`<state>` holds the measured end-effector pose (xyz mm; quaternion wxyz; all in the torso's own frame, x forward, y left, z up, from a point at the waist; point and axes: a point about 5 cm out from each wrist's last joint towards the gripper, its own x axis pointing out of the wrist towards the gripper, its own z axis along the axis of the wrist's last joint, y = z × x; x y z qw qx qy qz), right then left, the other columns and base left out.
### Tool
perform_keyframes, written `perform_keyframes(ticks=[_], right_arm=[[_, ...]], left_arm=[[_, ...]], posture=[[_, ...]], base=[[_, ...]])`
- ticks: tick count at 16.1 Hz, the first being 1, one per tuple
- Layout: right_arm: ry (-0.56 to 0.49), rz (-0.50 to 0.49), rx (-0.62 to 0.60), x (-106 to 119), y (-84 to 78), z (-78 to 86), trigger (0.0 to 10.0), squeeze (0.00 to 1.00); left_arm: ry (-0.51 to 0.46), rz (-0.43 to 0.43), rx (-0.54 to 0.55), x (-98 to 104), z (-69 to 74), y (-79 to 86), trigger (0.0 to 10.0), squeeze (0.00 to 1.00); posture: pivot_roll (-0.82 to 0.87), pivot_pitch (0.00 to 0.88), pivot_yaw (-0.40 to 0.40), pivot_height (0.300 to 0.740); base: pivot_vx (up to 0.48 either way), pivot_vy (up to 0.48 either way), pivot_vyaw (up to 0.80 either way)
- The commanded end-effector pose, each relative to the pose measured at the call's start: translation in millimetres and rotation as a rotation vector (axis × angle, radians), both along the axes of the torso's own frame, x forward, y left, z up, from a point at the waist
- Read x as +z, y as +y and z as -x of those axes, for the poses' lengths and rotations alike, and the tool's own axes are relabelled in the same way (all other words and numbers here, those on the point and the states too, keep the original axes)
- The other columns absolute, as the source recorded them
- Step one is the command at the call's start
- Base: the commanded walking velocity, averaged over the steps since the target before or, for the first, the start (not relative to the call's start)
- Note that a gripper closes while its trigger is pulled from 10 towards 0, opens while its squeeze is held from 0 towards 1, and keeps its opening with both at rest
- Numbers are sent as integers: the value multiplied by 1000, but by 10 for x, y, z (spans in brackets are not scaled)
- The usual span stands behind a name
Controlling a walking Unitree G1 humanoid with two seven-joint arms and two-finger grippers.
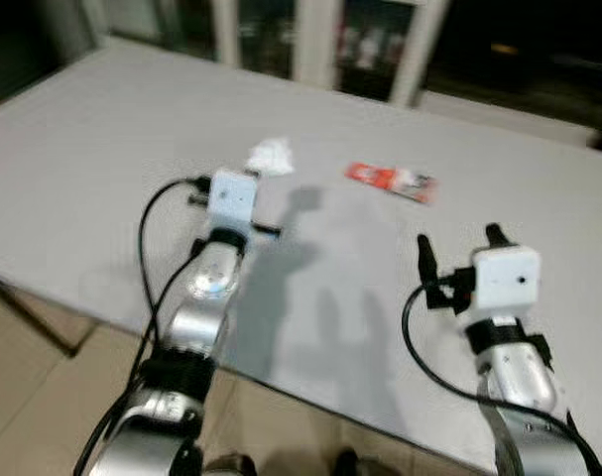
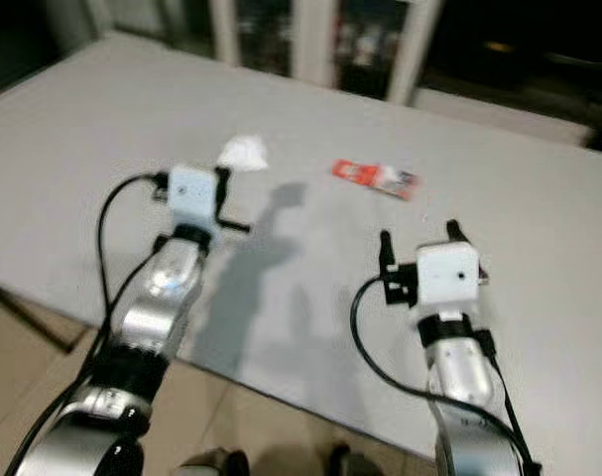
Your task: Picking trash to rubbish bin
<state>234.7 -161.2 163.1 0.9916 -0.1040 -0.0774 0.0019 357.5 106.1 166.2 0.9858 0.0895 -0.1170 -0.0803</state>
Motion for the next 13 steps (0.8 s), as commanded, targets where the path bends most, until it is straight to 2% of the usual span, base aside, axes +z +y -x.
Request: perform_keyframes(ticks=[1,4,7,13], right_arm=[[-5,-9,-10,-13,-16,9,10000,0],[-7,-10,-13,-20,-5,13,10000,0],[-9,-13,-15,-25,6,17,10000,0],[-15,-20,-18,-30,23,27,10000,0]], left_arm=[[14,2,-12,28,-43,-18,10000,0],[30,17,0,110,-156,10,10000,0],[38,24,-1,158,-215,23,10000,0],[49,25,-3,156,-251,21,10000,0]], posture=[[69,85,-4,740],[68,84,0,740],[65,86,6,740],[64,89,14,740]], base=[[0,0,0],[0,0,-800],[0,310,-773],[0,419,0]])
